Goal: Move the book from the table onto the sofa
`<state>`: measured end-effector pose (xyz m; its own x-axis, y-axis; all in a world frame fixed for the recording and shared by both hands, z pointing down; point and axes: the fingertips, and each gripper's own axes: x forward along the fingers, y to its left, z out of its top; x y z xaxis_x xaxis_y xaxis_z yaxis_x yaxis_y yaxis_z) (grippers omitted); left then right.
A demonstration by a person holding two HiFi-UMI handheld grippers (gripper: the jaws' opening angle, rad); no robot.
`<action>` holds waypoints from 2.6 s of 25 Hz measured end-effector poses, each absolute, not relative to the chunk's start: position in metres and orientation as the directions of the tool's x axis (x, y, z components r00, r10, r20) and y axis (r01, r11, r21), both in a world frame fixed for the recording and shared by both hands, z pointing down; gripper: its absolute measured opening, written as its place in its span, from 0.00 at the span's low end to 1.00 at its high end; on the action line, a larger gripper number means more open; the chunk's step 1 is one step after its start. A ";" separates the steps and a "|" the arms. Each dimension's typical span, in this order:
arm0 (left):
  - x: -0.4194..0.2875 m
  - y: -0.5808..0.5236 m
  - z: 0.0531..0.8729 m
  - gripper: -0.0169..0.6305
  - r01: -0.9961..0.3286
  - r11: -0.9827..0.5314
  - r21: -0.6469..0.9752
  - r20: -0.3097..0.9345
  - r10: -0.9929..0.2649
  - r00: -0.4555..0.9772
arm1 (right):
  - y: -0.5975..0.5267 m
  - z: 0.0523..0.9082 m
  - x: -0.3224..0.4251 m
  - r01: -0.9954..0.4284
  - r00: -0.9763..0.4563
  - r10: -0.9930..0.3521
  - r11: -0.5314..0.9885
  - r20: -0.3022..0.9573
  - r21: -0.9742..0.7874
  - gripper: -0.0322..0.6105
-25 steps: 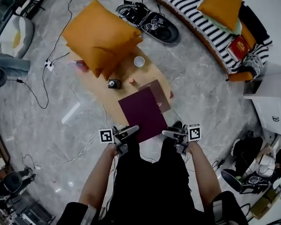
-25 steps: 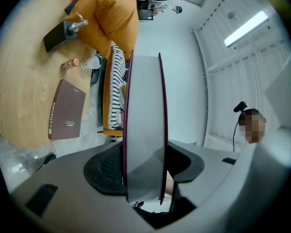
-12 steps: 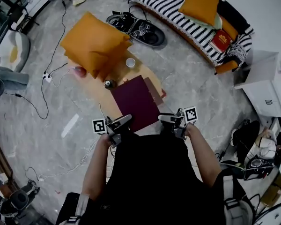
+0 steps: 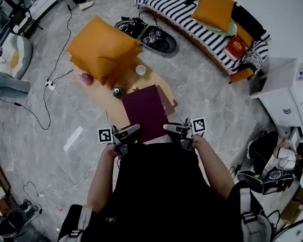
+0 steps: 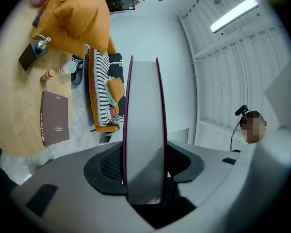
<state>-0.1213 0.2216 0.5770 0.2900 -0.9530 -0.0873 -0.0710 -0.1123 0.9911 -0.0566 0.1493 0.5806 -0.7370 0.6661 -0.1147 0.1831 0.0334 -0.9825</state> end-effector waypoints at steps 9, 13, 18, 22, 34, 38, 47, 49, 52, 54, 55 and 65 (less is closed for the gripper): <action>-0.123 0.230 0.576 0.37 -0.107 -0.132 0.986 -0.097 -0.955 0.281 | 0.155 0.580 -0.061 0.195 -0.737 0.667 0.057 -0.108 -0.979 0.40; -0.124 0.231 0.578 0.37 -0.089 -0.119 0.989 -0.090 -0.957 0.277 | 0.156 0.582 -0.061 0.186 -0.748 0.654 0.044 -0.113 -0.982 0.40; -0.124 0.226 0.577 0.37 -0.088 -0.115 0.989 -0.083 -0.947 0.310 | 0.154 0.582 -0.058 0.185 -0.767 0.631 0.041 -0.118 -0.982 0.40; -0.122 0.215 0.580 0.37 -0.089 -0.096 0.991 -0.059 -0.935 0.350 | 0.145 0.586 -0.053 0.188 -0.787 0.604 0.039 -0.127 -0.981 0.40; -0.046 0.112 0.580 0.37 -0.073 -0.070 0.995 -0.025 -0.869 0.495 | 0.064 0.588 0.034 0.170 -0.847 0.519 0.062 -0.114 -0.983 0.40; 0.001 0.071 0.580 0.37 -0.066 -0.047 0.997 -0.009 -0.873 0.487 | 0.023 0.586 0.082 0.172 -0.848 0.517 0.057 -0.118 -0.984 0.40; 0.115 -0.009 0.578 0.37 -0.054 -0.031 0.998 0.002 -0.845 0.535 | -0.054 0.589 0.194 0.142 -0.847 0.522 0.036 -0.102 -0.989 0.40; 0.132 -0.025 0.579 0.37 -0.063 -0.026 0.998 0.013 -0.830 0.558 | -0.070 0.590 0.212 0.146 -0.852 0.512 0.030 -0.110 -0.989 0.40; 0.147 -0.048 0.579 0.37 -0.072 -0.025 0.997 0.021 -0.820 0.572 | -0.089 0.590 0.228 0.152 -0.864 0.490 0.034 -0.116 -0.988 0.40; 0.150 -0.059 0.579 0.37 -0.067 -0.019 0.998 0.023 -0.820 0.572 | -0.100 0.590 0.233 0.153 -0.875 0.469 0.042 -0.116 -0.987 0.40; 0.150 -0.064 0.578 0.37 -0.064 -0.019 0.998 0.021 -0.821 0.571 | -0.104 0.589 0.233 0.153 -0.881 0.459 0.046 -0.115 -0.987 0.40; 0.144 -0.100 0.585 0.37 -0.029 -0.030 0.999 -0.007 -0.798 0.602 | -0.132 0.592 0.232 0.119 -0.925 0.369 0.058 -0.089 -0.991 0.40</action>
<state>0.1439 -0.1002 0.5846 0.6020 -0.7985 -0.0065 -0.0290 -0.0301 0.9991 0.2318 -0.1320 0.5919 -0.9253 0.3685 -0.0891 0.1185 0.0580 -0.9913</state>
